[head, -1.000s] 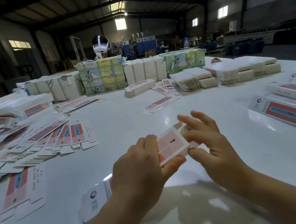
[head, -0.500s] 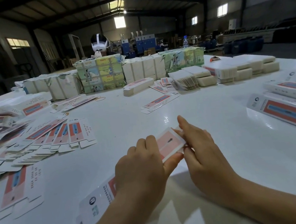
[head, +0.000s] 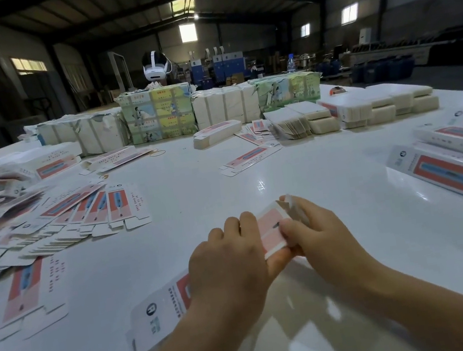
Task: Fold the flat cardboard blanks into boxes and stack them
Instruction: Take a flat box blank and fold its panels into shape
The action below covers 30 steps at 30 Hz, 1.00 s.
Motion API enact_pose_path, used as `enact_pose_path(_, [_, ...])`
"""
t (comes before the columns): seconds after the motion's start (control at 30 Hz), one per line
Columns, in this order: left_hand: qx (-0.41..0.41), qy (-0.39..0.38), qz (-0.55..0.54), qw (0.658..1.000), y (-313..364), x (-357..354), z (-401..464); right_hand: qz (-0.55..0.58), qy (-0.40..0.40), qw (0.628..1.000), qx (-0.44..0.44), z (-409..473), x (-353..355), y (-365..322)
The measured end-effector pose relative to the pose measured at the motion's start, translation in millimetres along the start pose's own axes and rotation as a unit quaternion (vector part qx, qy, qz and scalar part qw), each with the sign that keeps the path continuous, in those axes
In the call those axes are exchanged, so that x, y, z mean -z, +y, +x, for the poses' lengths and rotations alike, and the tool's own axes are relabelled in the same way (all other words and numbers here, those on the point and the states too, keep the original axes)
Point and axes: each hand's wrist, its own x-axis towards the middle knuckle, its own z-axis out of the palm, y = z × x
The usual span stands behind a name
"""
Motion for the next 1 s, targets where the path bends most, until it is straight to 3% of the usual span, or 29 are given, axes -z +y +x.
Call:
enact_pose_path(0.07, [-0.018, 0.012, 0.021, 1.0, 2.2, -4.6, -0.7, -0.185, 0.012, 0.981, 0.053, -2.5, -2.1, 3.6])
enact_pose_path(0.17, [-0.006, 0.017, 0.033, 0.999, 5.2, -7.1, -1.7, -0.26, 0.024, 0.959, 0.114, -6.1, -4.3, 2.5])
enact_pose_path(0.27, [-0.007, 0.037, 0.015, 0.999, 3.0, -6.5, -3.2, -0.174, 0.038, 0.98, 0.092, -5.2, -5.2, 1.9])
enact_pose_path(0.33, [-0.001, 0.044, 0.001, 0.999, 0.7, -4.2, -2.8, 0.028, 0.004, 1.0, -0.006, -1.8, -4.3, -5.1])
enact_pose_path(0.4, [0.004, 0.044, -0.006, 0.999, -1.3, -1.9, -1.9, 0.197, -0.019, 0.977, -0.084, 3.3, -0.3, -9.0])
enact_pose_path(0.47, [0.005, 0.042, -0.004, 0.999, -2.3, -1.5, -0.9, 0.26, -0.031, 0.96, -0.102, 4.8, 4.0, -11.9])
enact_pose_path(0.67, [-0.007, 0.076, -0.01, 0.997, -4.8, -4.2, -0.5, 0.28, -0.029, 0.956, -0.081, 4.9, 4.4, -12.6])
enact_pose_path(1.0, [-0.035, 0.103, 0.045, 0.993, -6.0, -3.0, 1.1, 0.157, -0.02, 0.987, -0.011, -2.2, 2.7, -18.6])
